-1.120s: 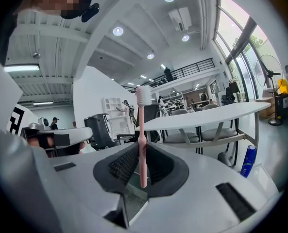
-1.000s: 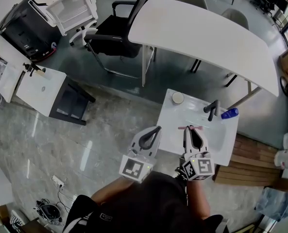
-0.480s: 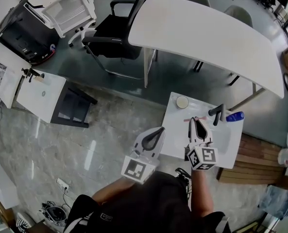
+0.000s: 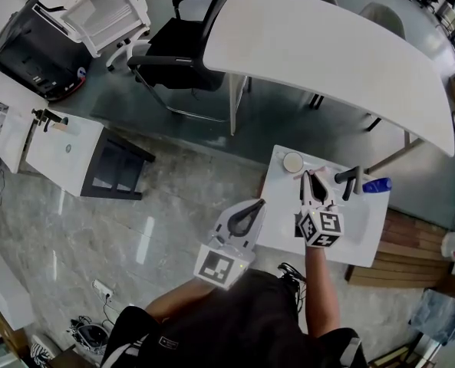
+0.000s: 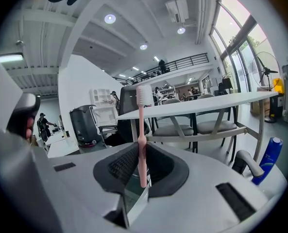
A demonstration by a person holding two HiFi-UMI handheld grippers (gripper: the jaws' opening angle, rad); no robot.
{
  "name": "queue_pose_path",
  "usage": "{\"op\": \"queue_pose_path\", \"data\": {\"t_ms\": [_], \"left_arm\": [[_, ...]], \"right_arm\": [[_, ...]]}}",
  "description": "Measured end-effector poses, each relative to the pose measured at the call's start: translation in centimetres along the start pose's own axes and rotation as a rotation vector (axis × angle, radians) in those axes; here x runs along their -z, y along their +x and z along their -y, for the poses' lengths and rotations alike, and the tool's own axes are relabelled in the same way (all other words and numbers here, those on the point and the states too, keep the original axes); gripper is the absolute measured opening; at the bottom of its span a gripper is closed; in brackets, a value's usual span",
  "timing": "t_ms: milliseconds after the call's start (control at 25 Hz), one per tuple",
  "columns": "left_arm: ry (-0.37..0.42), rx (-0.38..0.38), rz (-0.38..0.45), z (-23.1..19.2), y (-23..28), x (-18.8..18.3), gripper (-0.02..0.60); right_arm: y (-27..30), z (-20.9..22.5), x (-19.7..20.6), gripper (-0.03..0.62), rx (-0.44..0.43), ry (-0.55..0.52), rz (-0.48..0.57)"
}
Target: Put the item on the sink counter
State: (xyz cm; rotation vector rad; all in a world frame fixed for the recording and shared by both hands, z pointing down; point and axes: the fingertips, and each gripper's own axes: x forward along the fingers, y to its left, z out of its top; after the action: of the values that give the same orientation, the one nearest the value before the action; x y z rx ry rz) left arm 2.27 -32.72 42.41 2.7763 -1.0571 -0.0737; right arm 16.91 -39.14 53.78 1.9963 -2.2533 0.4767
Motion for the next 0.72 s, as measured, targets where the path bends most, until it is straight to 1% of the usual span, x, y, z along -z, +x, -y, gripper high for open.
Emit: {"op": "queue_pose_path", "data": {"t_ms": [720], "left_arm": [[-0.020, -0.004, -0.039, -2.0, 2.0, 0.5, 0.015]], "right_arm": [[6.9, 4.0, 5.9, 0.046, 0.059, -0.001, -0.115]]}}
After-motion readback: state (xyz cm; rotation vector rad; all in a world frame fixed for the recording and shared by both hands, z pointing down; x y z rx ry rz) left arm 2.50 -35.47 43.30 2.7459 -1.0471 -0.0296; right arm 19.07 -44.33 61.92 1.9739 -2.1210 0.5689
